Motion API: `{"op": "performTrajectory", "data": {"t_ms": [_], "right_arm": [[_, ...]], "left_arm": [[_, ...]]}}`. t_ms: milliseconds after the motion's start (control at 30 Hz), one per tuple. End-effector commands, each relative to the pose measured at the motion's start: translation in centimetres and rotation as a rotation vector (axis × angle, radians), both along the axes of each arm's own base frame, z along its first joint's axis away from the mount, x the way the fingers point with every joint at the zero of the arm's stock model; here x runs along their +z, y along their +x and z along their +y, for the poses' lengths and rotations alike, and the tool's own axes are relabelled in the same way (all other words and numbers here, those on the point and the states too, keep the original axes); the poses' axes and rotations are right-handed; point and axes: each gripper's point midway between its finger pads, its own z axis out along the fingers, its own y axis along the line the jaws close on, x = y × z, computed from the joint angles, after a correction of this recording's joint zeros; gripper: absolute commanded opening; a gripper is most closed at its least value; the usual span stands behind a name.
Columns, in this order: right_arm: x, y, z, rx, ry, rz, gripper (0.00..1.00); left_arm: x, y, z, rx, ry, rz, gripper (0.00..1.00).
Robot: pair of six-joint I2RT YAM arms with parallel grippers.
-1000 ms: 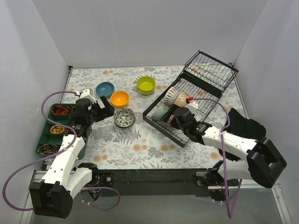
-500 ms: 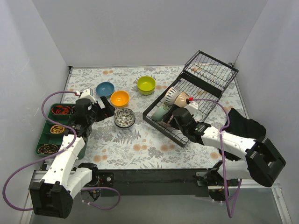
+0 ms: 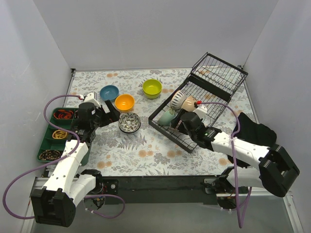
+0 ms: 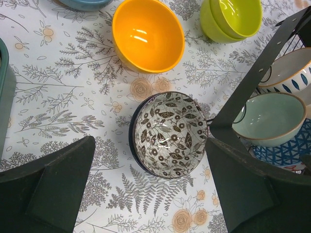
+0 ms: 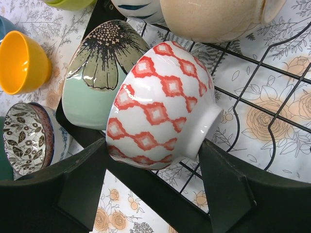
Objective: Unload the bowls from the dish rack
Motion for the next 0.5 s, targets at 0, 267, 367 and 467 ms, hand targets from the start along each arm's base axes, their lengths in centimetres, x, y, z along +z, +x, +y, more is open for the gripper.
{"op": "performTrajectory", "data": {"t_ms": [0, 267, 367, 467], "right_arm": [[3.3, 0.9, -0.1, -0.023, 0.036, -0.082, 0.31], [5.3, 0.3, -0.8, -0.018, 0.076, -0.133, 0.29], [6.1, -0.1, -1.2, -0.012, 0.095, -0.165, 0.28], [7.1, -0.3, -1.6, -0.01, 0.127, -0.211, 0.25]], "left_arm": [[-0.2, -0.2, -0.5, -0.021, -0.009, 0.003, 0.98], [-0.3, -0.3, -1.1, -0.056, -0.028, 0.003, 0.98], [-0.4, -0.3, -1.5, -0.076, -0.038, 0.003, 0.98], [-0.4, -0.3, -2.0, -0.102, -0.055, 0.002, 0.98]]}}
